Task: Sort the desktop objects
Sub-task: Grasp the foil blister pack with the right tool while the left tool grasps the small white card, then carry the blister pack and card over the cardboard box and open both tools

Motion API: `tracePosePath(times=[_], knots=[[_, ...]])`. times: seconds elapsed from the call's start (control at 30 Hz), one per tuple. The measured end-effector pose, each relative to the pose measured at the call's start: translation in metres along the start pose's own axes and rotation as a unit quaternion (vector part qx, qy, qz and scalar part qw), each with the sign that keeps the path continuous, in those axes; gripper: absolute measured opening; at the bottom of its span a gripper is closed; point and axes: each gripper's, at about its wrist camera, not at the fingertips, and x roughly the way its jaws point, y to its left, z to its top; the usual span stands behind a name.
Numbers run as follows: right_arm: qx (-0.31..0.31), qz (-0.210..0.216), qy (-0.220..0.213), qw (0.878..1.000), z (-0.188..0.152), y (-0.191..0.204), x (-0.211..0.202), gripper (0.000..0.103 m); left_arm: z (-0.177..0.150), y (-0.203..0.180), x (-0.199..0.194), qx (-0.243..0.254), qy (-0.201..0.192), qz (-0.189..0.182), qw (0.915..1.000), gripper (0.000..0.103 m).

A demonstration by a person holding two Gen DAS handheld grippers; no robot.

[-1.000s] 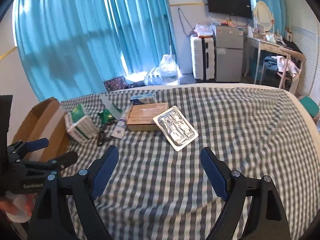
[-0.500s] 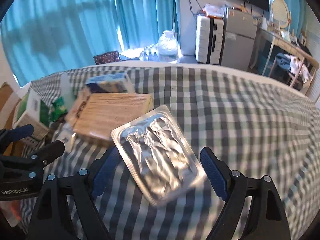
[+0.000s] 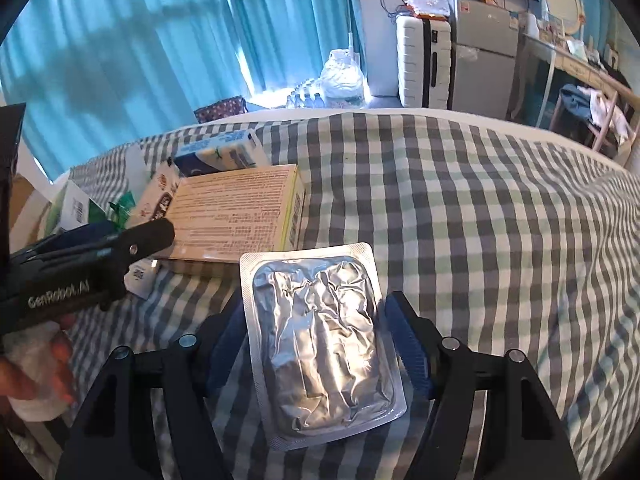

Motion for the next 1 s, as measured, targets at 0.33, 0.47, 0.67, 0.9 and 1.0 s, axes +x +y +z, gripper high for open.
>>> tracePosePath(times=[0.33, 0.47, 0.67, 0.9, 1.0], knots=[[0.007, 0.003, 0.001, 1.000, 0.004, 0.001, -0.011, 0.068, 0.009, -0.014, 0.007, 0.070, 0.015, -0.012, 0.9973, 0.005], [0.008, 0.009, 0.004, 1.000, 0.001, 0.002, -0.016, 0.068, 0.006, -0.017, -0.002, 0.065, 0.017, -0.026, 0.9974, 0.004], [0.018, 0.013, -0.002, 1.000, -0.006, 0.012, -0.041, 0.068, 0.001, -0.015, -0.031, 0.074, 0.025, -0.031, 0.9965, 0.004], [0.021, 0.017, -0.020, 0.999, -0.017, 0.042, -0.091, 0.068, -0.008, -0.017, -0.099, 0.086, 0.009, -0.032, 0.9958, 0.004], [0.018, 0.019, -0.029, 0.999, -0.022, 0.061, -0.119, 0.068, -0.014, -0.014, -0.134, 0.092, -0.001, -0.026, 0.9954, 0.004]])
